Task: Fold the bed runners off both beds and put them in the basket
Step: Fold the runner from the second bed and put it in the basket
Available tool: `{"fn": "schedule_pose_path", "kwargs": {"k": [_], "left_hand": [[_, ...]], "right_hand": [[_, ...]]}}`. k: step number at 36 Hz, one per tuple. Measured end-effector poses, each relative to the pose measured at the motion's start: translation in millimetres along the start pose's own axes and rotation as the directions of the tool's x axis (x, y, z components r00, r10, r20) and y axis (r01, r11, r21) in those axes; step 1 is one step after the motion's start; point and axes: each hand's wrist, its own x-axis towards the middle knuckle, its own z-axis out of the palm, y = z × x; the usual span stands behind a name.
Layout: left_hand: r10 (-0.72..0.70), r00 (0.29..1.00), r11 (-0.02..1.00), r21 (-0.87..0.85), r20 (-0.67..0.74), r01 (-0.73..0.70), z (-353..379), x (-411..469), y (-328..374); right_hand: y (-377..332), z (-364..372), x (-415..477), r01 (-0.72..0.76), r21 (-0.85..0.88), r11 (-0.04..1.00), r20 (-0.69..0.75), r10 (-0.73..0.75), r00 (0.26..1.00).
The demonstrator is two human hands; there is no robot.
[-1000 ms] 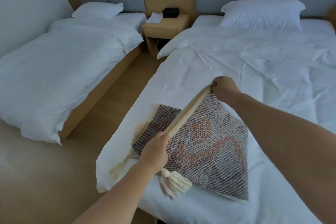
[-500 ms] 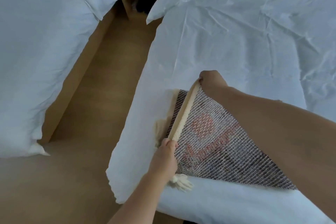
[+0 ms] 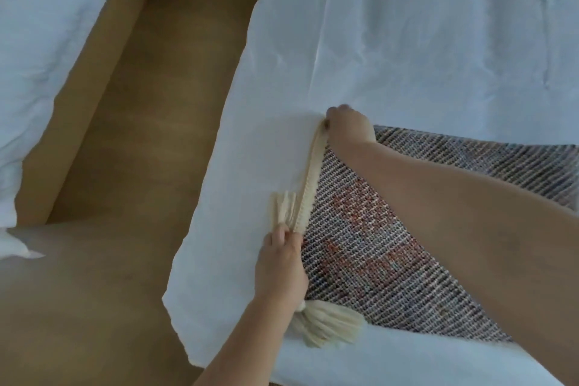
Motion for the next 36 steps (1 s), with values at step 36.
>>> {"fn": "schedule_pose_path", "kwargs": {"k": [36], "left_hand": [[0.337,0.941,0.899,0.29,0.02,-0.328,138.6,0.5,242.6]], "right_hand": [[346.1,64.0,-251.0,-0.094,-0.011,0.995,-0.015,0.094,0.995]]}}
